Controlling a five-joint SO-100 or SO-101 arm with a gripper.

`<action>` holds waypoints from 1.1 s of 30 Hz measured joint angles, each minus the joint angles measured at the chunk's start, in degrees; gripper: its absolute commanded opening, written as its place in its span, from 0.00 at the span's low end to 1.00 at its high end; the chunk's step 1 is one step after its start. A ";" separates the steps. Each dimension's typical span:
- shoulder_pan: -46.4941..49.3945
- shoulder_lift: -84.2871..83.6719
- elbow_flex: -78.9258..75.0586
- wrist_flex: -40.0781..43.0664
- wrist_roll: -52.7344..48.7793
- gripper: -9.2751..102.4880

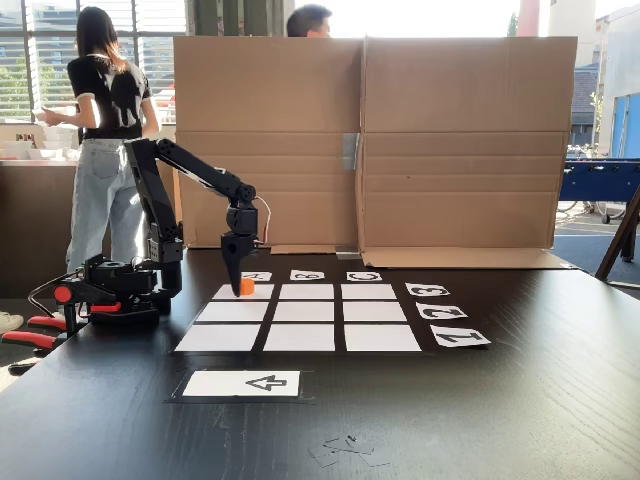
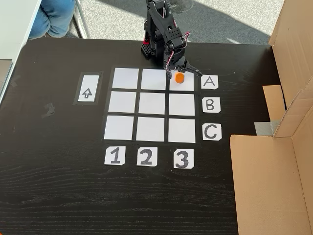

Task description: Pick up the round, orange token and place it in the grid on square A3.

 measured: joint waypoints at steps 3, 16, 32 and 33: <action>4.48 5.89 0.44 0.97 -0.26 0.72; 36.21 30.32 -6.50 -5.89 8.35 0.42; 94.92 47.46 -5.62 -26.63 48.25 0.08; 99.14 49.13 -3.96 -26.98 49.39 0.08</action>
